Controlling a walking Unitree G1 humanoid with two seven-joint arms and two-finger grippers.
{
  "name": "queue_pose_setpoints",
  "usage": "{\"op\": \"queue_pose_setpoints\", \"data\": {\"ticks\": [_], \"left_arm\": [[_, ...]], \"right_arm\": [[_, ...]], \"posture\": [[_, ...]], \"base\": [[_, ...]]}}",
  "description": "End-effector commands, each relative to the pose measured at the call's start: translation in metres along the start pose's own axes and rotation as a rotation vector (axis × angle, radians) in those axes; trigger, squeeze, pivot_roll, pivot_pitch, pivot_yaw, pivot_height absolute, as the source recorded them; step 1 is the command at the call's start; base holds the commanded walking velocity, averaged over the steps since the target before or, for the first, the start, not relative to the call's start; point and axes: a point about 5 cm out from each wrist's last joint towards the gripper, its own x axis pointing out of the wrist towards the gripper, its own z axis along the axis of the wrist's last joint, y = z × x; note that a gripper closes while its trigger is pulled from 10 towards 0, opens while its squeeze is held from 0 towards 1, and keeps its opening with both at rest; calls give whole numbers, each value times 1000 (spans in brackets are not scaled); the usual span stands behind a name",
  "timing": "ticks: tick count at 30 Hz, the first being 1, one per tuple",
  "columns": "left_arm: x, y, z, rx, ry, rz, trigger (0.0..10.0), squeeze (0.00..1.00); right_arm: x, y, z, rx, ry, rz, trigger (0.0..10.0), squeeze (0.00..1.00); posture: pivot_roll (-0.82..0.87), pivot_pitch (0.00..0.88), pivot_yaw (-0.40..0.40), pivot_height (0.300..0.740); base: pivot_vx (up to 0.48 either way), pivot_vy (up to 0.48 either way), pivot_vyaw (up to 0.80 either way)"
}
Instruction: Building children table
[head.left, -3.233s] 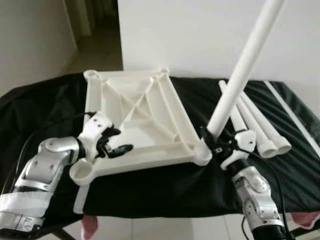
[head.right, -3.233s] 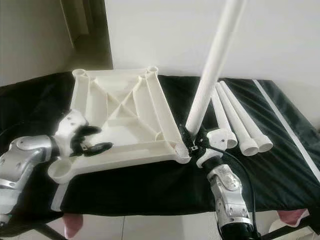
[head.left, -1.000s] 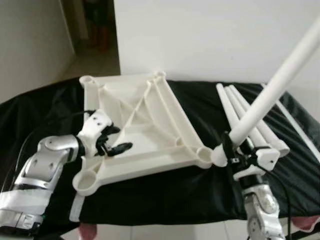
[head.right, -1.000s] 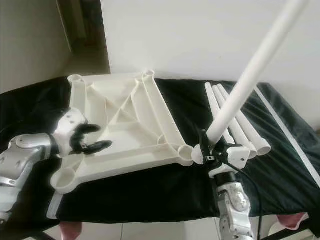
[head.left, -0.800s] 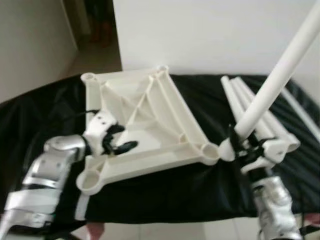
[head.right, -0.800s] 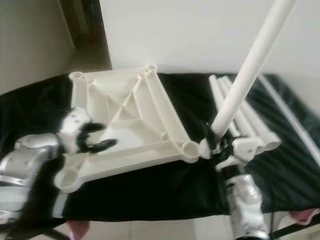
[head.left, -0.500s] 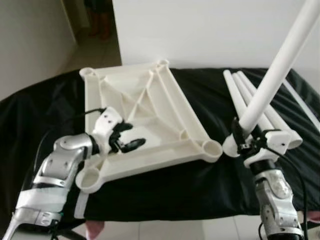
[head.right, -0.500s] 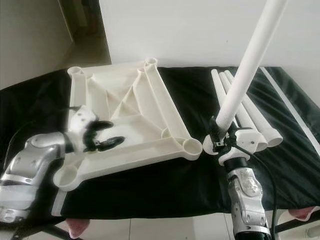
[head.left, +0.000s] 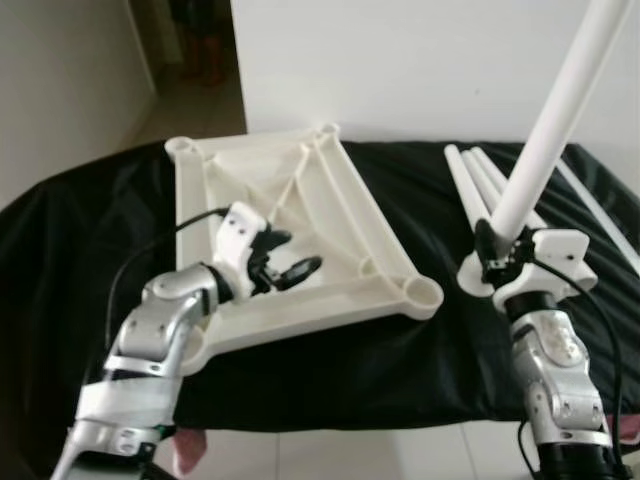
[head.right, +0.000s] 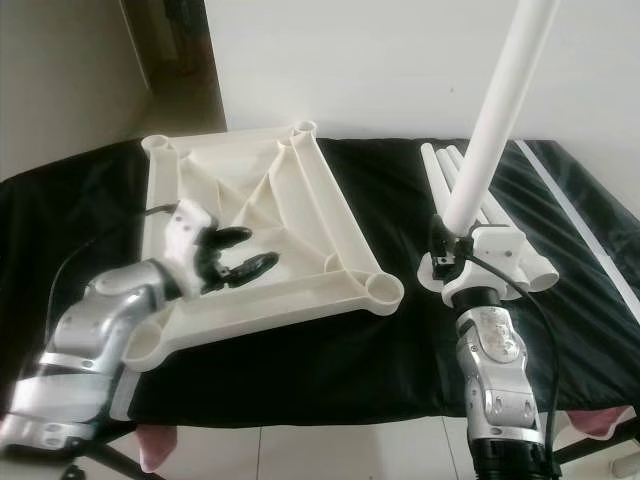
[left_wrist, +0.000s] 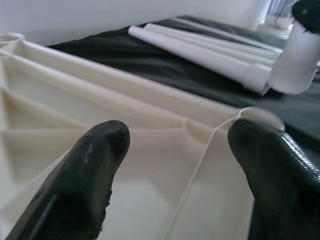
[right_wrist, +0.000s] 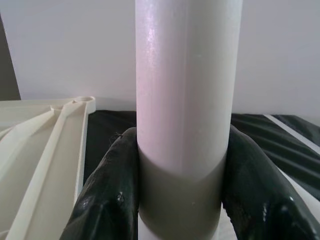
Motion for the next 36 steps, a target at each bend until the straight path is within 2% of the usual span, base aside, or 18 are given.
{"op": "queue_pose_setpoints", "data": {"ticks": [1, 2, 3, 5, 7, 8, 11, 13, 15, 17, 23, 27, 30, 33, 36], "left_arm": [[4, 0, 6, 20, -13, 34, 10000, 0], [4, 0, 6, 20, -13, 34, 10000, 0], [11, -10, 7, 0, -28, 13, 10000, 0], [15, -15, 7, -10, -33, -2, 10000, 0], [20, -22, 7, -26, -41, -19, 10000, 0], [20, -22, 7, -26, -41, -19, 10000, 0], [22, -23, 7, -38, -43, -18, 10000, 0], [22, -23, 7, -39, -43, -17, 10000, 0], [24, -26, 9, -51, -53, -23, 10000, 0], [26, -27, 11, -63, -59, -29, 10000, 0], [31, -33, 13, -81, -70, -37, 10000, 0], [32, -34, 14, -81, -73, -38, 10000, 0], [33, -33, 15, -88, -79, -36, 10000, 0], [33, -33, 15, -88, -79, -36, 10000, 0], [33, -32, 16, -89, -81, -32, 10000, 0]], "right_arm": [[2, -2, 0, -9, 8, -6, 10000, 0], [2, -2, 0, -9, 8, -6, 10000, 0], [4, -1, -5, 2, 68, -15, 10000, 0], [5, -1, -7, 9, 100, -22, 10000, 0], [9, -4, -17, 6, 205, -55, 10000, 0], [9, -4, -17, 6, 205, -55, 10000, 0], [11, -9, -27, 65, 310, -104, 10000, 0], [12, -10, -28, 51, 323, -115, 10000, 0], [15, -11, -31, 107, 371, -155, 10000, 0], [17, -11, -32, 110, 396, -168, 10000, 0], [25, -9, -34, 108, 539, -114, 10000, 0], [28, -9, -32, 107, 552, -93, 10000, 0], [32, -8, -28, 110, 602, -12, 10000, 0], [32, -8, -28, 110, 602, -12, 10000, 0], [34, -8, -24, 75, 613, 49, 10000, 0]], "posture": [[75, 0, -23, 740], [75, 0, -23, 740], [72, 0, -22, 740], [72, 0, -22, 740], [70, 0, -21, 740], [70, 0, -21, 740], [70, 0, -21, 740], [71, 0, -22, 740], [72, 0, -21, 740], [72, 0, -21, 740], [66, 0, -19, 740], [67, 0, -19, 740], [66, 0, -21, 740], [66, 0, -21, 740], [65, 0, -23, 740]], "base": [[0, 0, 0], [0, 0, 0], [0, 0, 0], [0, 0, 0], [0, 0, 0], [0, 0, 0], [0, 0, 0], [0, 0, 0], [0, 0, 0], [0, 0, 0], [0, 0, 0], [0, 0, 0], [0, 0, 0], [0, 0, 0], [0, 0, 0]]}}
